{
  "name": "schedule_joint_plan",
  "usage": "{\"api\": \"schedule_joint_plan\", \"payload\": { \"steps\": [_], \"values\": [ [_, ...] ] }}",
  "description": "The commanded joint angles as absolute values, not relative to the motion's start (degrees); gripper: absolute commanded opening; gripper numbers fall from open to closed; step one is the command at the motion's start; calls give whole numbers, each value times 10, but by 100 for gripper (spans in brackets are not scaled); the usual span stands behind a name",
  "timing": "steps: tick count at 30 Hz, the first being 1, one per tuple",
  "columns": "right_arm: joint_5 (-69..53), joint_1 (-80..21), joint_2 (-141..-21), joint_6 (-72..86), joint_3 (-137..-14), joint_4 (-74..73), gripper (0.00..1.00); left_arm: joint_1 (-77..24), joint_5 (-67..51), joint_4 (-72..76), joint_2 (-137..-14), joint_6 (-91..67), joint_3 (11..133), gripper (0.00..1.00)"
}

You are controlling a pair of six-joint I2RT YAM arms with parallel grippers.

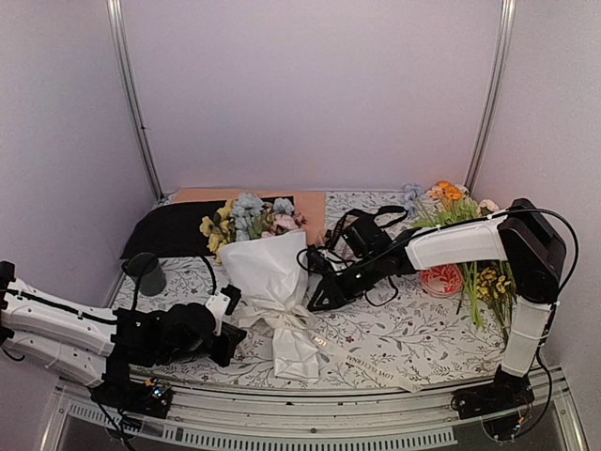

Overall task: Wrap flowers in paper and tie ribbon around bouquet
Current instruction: Cross the ribbon over the folded bouquet.

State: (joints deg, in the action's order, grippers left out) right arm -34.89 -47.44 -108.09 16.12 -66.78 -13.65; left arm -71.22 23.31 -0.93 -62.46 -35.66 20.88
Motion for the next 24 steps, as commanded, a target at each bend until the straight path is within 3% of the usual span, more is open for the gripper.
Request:
{"api": "schedule_joint_plan", "payload": {
  "steps": [1, 7, 9, 12, 14, 24],
  "values": [
    [-369, -475, -1116, 151, -698, -125, 41, -708, 225, -3, -622, -366, 200, 0],
    [-380, -475, -1152, 143, -720, -128, 46, -707, 228, -6, -614, -383, 190, 0],
    [-397, -475, -1157, 142, -719, -127, 38, -707, 228, -5, -614, -387, 187, 0],
    [-410, -475, -1150, 142, -714, -128, 14, -706, 232, -10, -617, -395, 185, 0],
    [-399, -475, -1133, 142, -709, -130, 7, -706, 234, -12, -617, -399, 184, 0],
    [-318, -484, -1059, 122, -719, -144, 3, -705, 242, -15, -625, -406, 183, 0]
  ]
}}
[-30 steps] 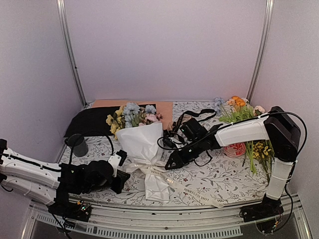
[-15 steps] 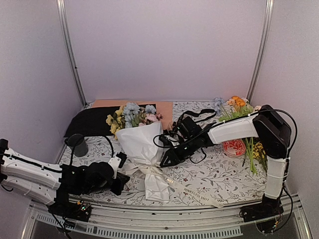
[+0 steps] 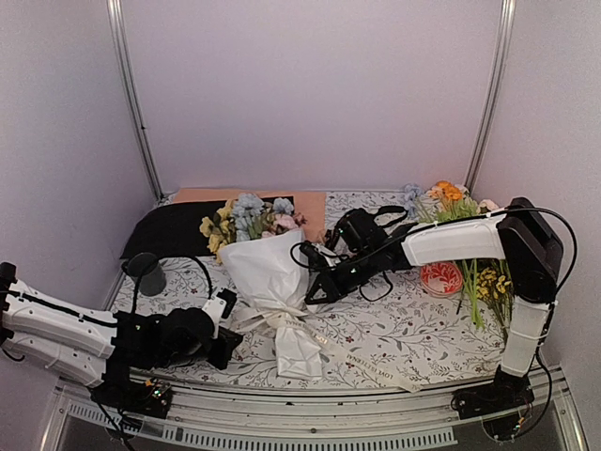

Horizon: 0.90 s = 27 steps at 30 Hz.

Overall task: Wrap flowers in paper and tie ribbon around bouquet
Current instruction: Cross the ribbon over the folded bouquet.

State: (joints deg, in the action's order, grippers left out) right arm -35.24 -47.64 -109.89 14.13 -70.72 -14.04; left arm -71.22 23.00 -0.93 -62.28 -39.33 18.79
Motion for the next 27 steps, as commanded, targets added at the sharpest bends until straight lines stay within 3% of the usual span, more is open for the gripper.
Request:
{"api": "schedule_joint_plan", "payload": {
  "steps": [1, 4, 5, 8, 9, 19, 22, 27],
  "values": [
    [-320, -485, -1057, 114, -722, -146, 3, -705, 248, -23, -624, -414, 184, 0],
    [-326, -489, -1057, 101, -734, -153, 3, -698, 273, -66, -616, -453, 184, 4],
    [-329, -490, -1057, 96, -736, -156, 3, -695, 282, -89, -612, -469, 183, 11],
    [-338, -491, -1053, 90, -741, -158, 4, -691, 283, -105, -598, -475, 184, 46],
    [-339, -491, -1053, 90, -741, -158, 4, -691, 274, -98, -596, -456, 186, 49],
    [-355, -486, -1067, 123, -749, -166, 3, -759, 252, 13, -677, -131, 299, 44],
    [-368, -481, -1060, 137, -740, -162, 3, -714, 185, 63, -704, -72, 323, 53],
    [-361, -478, -1047, 147, -725, -149, 4, -614, 91, 114, -720, -63, 348, 45]
  ]
}}
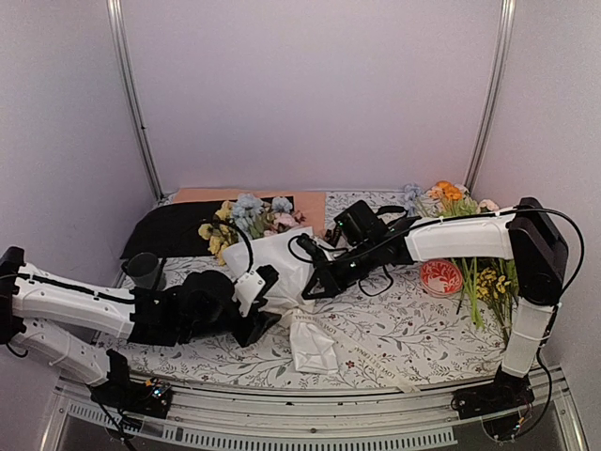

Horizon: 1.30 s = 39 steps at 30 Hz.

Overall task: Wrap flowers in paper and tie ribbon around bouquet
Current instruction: Cross the ribbon over the folded bouquet.

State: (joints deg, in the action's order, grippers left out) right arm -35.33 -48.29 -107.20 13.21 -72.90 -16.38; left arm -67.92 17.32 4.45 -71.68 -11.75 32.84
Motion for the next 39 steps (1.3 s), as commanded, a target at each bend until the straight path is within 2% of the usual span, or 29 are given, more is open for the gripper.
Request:
{"api": "schedule_joint_plan", "payload": {
  "steps": [1, 4, 9, 13, 16, 22, 26, 30, 34, 37, 39],
  "values": [
    [-360, -476, -1048, 147, -720, -145, 4, -594, 69, 127, -720, -63, 350, 43],
    [-381, -474, -1049, 135, -707, -122, 5, -545, 15, 128, -746, -59, 381, 38],
    [-388, -475, -1024, 49, -683, -66, 8, -522, -66, 158, -808, -11, 402, 31],
    [-388, -473, -1034, -29, -689, -64, 9, -496, -165, 232, -831, 22, 385, 36],
    [-397, -473, -1050, -65, -714, -78, 9, -492, -166, 247, -857, 66, 390, 41],
    [-392, -472, -1049, -82, -712, -76, 9, -470, -217, 248, -914, 78, 414, 43],
    [-380, -460, -1041, -62, -706, -85, 9, -462, -224, 235, -927, 72, 417, 40],
    [-325, -453, -993, 26, -652, -54, 11, -462, -227, 219, -899, 47, 406, 40],
    [-331, -453, -981, 143, -606, -27, 15, -464, -245, 230, -857, 28, 380, 45],
    [-342, -453, -977, 169, -574, -8, 18, -468, -236, 192, -851, 30, 386, 49],
    [-338, -453, -973, 170, -557, -4, 24, -469, -223, 175, -851, 30, 385, 50]
  ]
}}
